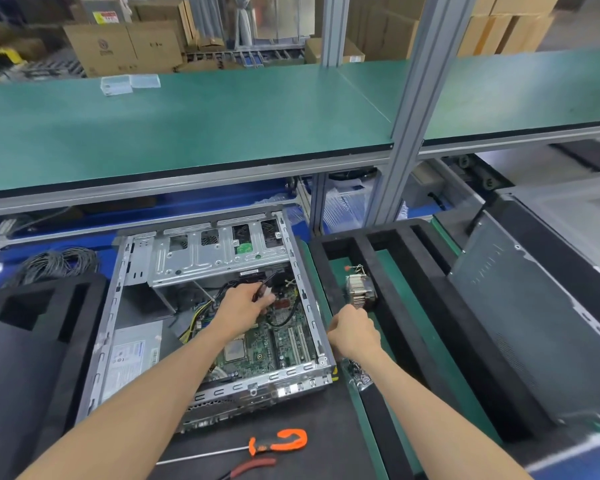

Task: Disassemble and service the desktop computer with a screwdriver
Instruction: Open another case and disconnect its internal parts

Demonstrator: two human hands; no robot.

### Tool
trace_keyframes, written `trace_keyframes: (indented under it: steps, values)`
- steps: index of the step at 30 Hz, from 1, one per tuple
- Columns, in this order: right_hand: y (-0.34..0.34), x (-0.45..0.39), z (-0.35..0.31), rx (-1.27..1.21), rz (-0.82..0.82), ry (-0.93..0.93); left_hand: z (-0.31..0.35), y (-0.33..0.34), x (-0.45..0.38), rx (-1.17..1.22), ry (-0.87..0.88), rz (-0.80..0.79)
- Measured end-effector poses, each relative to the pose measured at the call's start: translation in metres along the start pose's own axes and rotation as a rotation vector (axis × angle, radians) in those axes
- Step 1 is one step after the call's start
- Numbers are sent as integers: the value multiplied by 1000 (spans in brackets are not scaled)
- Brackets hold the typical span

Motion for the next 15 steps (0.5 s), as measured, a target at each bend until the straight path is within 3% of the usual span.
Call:
trace_keyframes:
  steps: [15]
  values:
    - [8, 4, 1, 173, -80, -54, 0, -2, 1, 26, 2, 0]
Point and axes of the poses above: each hand's wrist, its own x-axis away from the middle knuckle, its own y-axis out of the palm, z = x × y, the point moved 2 cm from there along -x, towards the middle knuckle, and after that the axes turned 11 degrees about y, right-handed, at the moved point
